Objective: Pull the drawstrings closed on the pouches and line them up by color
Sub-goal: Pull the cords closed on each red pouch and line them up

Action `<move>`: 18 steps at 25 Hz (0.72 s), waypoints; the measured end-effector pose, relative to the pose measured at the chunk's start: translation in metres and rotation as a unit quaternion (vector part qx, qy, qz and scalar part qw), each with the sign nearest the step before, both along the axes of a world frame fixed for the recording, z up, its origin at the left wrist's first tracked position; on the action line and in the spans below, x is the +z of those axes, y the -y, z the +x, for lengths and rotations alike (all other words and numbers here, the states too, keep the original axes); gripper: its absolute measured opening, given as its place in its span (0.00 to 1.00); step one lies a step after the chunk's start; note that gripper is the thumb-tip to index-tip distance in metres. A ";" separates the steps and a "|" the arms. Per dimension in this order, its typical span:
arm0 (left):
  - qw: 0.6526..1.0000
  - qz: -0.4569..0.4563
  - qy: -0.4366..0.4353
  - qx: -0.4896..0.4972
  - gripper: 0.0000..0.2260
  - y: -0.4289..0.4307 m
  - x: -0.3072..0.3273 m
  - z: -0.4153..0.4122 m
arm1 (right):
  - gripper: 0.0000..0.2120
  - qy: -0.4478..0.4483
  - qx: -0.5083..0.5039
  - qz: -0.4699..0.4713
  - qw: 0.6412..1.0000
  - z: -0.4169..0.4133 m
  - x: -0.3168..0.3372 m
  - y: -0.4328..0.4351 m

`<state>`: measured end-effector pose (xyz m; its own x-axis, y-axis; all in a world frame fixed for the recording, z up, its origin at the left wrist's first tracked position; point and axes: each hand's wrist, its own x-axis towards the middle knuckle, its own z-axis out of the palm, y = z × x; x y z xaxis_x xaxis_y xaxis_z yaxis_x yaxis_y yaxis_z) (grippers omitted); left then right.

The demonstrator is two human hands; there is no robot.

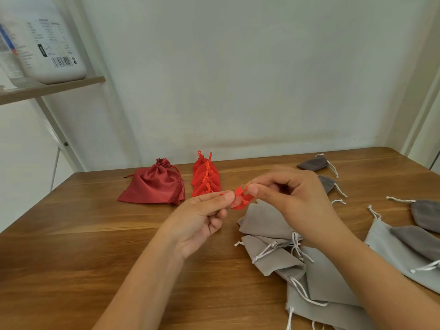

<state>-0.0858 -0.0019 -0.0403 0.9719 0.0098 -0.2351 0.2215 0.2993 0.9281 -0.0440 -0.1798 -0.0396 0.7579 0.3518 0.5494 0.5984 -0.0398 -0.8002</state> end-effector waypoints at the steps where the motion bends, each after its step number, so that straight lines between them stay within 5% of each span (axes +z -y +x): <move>1: 1.000 -0.008 -0.002 0.001 0.06 -0.001 0.000 0.000 | 0.07 -0.004 0.013 0.003 1.000 0.000 0.001 0.001; 7: 0.997 0.051 0.055 0.012 0.04 0.000 0.002 -0.003 | 0.05 -0.018 0.118 -0.069 0.990 0.000 0.004 0.007; 11: 0.978 0.169 0.121 0.008 0.08 0.004 0.004 -0.007 | 0.10 0.003 0.061 -0.080 0.995 0.004 0.004 0.007; 13: 0.973 0.180 0.146 -0.006 0.07 0.005 0.005 -0.008 | 0.02 0.023 0.047 -0.111 0.992 0.004 0.007 0.008; 18: 0.962 0.186 0.197 -0.020 0.05 0.002 0.004 -0.008 | 0.12 -0.021 0.078 -0.158 0.984 0.003 0.006 0.010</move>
